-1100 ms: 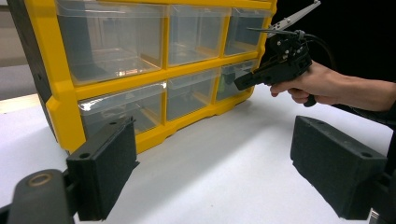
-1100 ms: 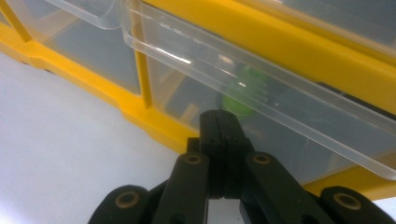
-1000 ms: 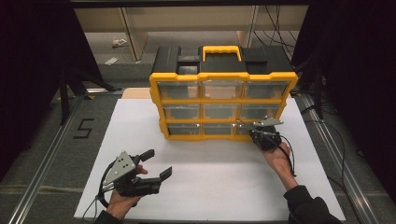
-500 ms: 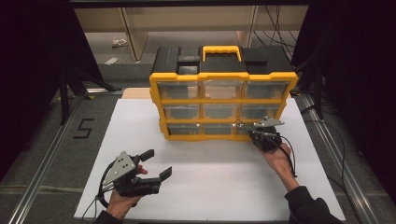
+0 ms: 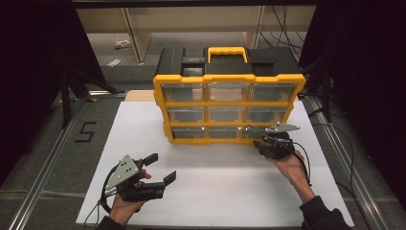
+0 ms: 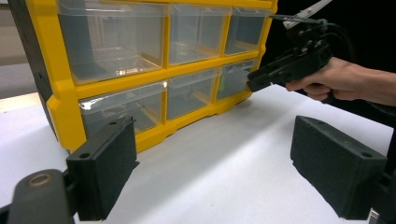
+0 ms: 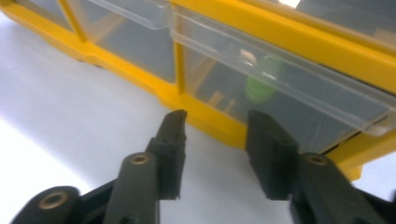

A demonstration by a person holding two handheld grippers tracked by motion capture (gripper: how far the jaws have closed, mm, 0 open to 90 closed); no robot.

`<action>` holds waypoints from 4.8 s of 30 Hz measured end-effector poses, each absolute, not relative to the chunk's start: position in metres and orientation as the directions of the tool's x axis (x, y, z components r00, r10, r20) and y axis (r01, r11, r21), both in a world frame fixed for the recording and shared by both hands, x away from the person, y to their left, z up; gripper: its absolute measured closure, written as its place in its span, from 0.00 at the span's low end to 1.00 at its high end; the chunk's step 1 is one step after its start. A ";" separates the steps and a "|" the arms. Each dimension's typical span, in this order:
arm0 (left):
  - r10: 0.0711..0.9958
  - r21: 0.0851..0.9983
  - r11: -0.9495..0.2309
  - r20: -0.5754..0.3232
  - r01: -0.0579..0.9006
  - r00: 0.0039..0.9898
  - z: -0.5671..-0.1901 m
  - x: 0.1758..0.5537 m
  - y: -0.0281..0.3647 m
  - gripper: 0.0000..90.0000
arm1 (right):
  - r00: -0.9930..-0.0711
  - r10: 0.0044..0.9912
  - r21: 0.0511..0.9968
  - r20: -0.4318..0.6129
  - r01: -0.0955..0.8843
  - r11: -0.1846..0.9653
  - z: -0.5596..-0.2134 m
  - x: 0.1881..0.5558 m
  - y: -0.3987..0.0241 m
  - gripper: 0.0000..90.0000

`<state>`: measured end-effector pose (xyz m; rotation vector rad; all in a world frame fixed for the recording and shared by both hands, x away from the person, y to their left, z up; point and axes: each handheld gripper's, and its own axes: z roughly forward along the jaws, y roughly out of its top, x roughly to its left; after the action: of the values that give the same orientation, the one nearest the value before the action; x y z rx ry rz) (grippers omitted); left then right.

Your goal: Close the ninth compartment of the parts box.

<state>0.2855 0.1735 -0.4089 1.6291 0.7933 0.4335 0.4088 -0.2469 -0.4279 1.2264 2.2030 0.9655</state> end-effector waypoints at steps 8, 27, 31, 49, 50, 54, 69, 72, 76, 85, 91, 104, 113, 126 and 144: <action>0.702 0.965 -0.054 -0.145 0.256 0.697 -0.409 0.285 0.173 0.16 | -0.549 0.836 0.758 -0.001 0.545 0.359 -0.418 0.394 -0.246 0.48; 0.703 0.965 -0.055 -0.144 0.256 0.696 -0.409 0.286 0.173 0.16 | -0.591 0.805 0.804 0.044 0.499 0.323 -0.402 0.373 -0.238 0.34; 0.704 0.965 -0.053 -0.146 0.257 0.695 -0.409 0.286 0.173 0.16 | -0.596 0.801 0.823 0.059 0.484 0.299 -0.399 0.368 -0.237 0.33; 0.706 0.965 -0.052 -0.146 0.257 0.693 -0.409 0.287 0.173 0.16 | -0.626 0.774 0.873 0.098 0.427 0.235 -0.392 0.344 -0.226 0.27; 0.706 0.965 -0.051 -0.148 0.259 0.692 -0.409 0.287 0.173 0.16 | -0.626 0.773 0.874 0.100 0.426 0.232 -0.392 0.344 -0.225 0.27; 0.708 0.965 -0.052 -0.147 0.258 0.691 -0.409 0.286 0.174 0.16 | -0.631 0.767 0.882 0.112 0.420 0.216 -0.391 0.340 -0.223 0.26; 0.707 0.964 -0.055 -0.146 0.260 0.692 -0.410 0.287 0.173 0.16 | -0.640 0.757 0.904 0.130 0.390 0.175 -0.388 0.328 -0.221 0.26; 0.708 0.964 -0.054 -0.146 0.259 0.691 -0.409 0.286 0.173 0.16 | -0.640 0.757 0.909 0.132 0.383 0.165 -0.388 0.326 -0.221 0.26; 0.706 0.965 -0.059 -0.141 0.256 0.694 -0.409 0.286 0.173 0.16 | -0.640 0.757 0.914 0.132 0.374 0.157 -0.387 0.322 -0.222 0.26; 0.704 0.965 -0.055 -0.145 0.256 0.695 -0.409 0.285 0.174 0.16 | -0.637 0.760 0.925 0.127 0.352 0.141 -0.388 0.315 -0.224 0.26; 0.704 0.966 -0.055 -0.144 0.254 0.696 -0.409 0.285 0.173 0.16 | -0.629 0.766 0.934 0.128 0.336 0.120 -0.389 0.308 -0.229 0.26; 0.704 0.966 -0.053 -0.143 0.252 0.696 -0.409 0.285 0.173 0.16 | -0.626 0.771 0.948 0.115 0.302 0.103 -0.393 0.290 -0.233 0.23; 0.703 0.966 -0.051 -0.144 0.252 0.696 -0.409 0.286 0.174 0.16 | -0.635 0.765 0.944 0.104 0.304 0.124 -0.399 0.282 -0.232 0.21; 0.706 0.967 -0.045 -0.147 0.251 0.693 -0.408 0.285 0.175 0.16 | -0.615 0.783 0.946 0.099 0.302 0.118 -0.400 0.270 -0.241 0.20; 0.706 0.966 -0.052 -0.144 0.253 0.693 -0.409 0.286 0.175 0.16 | -0.605 0.790 0.949 0.100 0.297 0.108 -0.399 0.272 -0.244 0.19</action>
<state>0.2860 0.1747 -0.4090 1.6246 0.7953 0.4399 0.2719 -0.2436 -0.3988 1.0566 1.9569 1.5090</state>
